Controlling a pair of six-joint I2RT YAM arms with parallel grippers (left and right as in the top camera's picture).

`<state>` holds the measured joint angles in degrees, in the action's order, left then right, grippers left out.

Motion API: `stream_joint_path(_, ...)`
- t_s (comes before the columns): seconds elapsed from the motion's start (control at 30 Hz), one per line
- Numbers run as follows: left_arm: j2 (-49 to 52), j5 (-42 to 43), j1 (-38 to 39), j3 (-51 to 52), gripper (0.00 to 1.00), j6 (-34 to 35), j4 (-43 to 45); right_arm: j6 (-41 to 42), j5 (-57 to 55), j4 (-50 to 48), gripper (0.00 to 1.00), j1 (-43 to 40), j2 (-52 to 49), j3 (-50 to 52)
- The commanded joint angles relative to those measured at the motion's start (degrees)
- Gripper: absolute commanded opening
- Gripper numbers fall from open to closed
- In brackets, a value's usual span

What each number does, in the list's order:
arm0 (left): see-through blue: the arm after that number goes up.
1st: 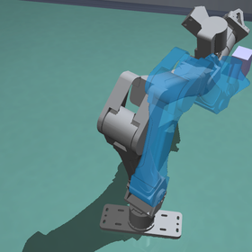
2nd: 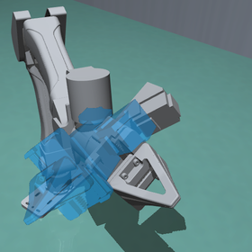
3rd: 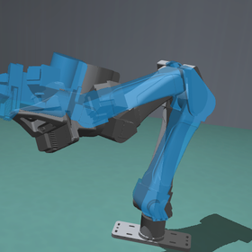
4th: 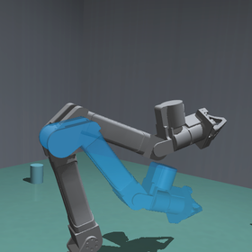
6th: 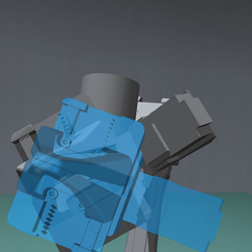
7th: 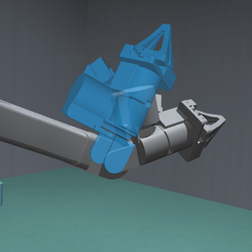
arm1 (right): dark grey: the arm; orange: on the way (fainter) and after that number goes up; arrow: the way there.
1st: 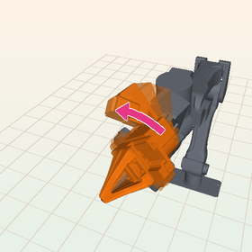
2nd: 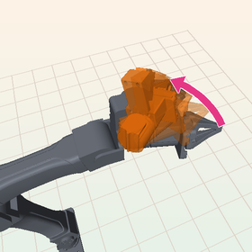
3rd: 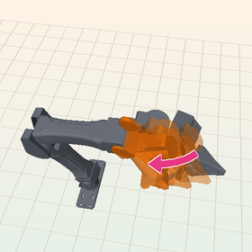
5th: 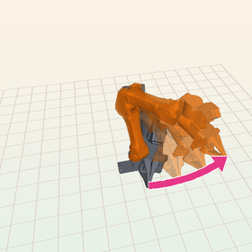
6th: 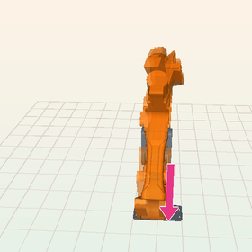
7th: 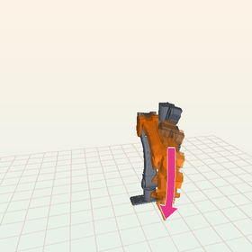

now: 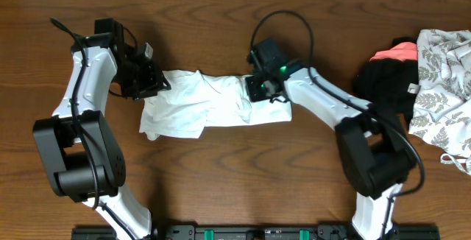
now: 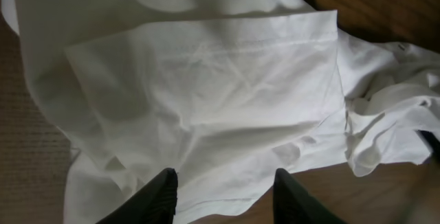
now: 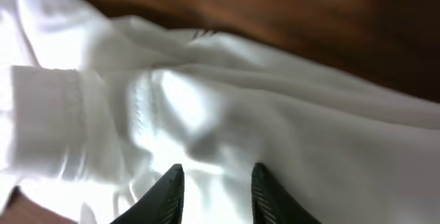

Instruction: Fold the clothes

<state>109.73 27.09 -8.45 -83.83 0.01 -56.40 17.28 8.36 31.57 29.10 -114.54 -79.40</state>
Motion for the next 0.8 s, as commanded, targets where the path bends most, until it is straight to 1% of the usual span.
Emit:
stream_joint_path(0.0,0.0,0.7,0.0,-0.2,0.5,-0.2,-0.1,-0.2,-0.4,1.8,0.32,-1.7,4.6,-1.0)
stream_joint_path(0.13,0.0,0.7,0.0,-0.2,0.55,-0.2,-0.1,-0.2,-0.4,5.8,0.33,-1.4,3.5,-0.9)
stream_joint_path(0.23,0.0,-1.1,0.0,-0.2,0.63,-0.1,-0.1,-0.4,-0.4,6.2,0.33,-0.5,1.5,-0.3)
stream_joint_path(0.4,0.0,-5.7,0.0,-0.2,0.65,-0.1,0.0,-0.4,-0.4,6.1,0.33,0.2,-2.5,-0.3)
stream_joint_path(0.5,0.0,-8.5,-0.1,-0.2,0.69,-0.1,0.8,-0.4,-0.4,6.5,0.32,0.2,-4.7,-0.3)
stream_joint_path(0.57,0.0,-9.0,-0.4,-0.2,0.74,-0.2,1.6,-0.6,-0.4,6.8,0.32,0.0,-5.5,-0.3)
stream_joint_path(0.6,0.1,-9.7,-0.6,-0.2,0.75,-0.2,2.0,-0.7,-0.4,6.9,0.32,0.0,-5.7,-0.3)
stream_joint_path(0.77,2.0,-10.0,-2.4,-0.1,0.76,0.1,3.2,-1.7,-0.9,6.8,0.32,-0.2,-5.8,-0.3)
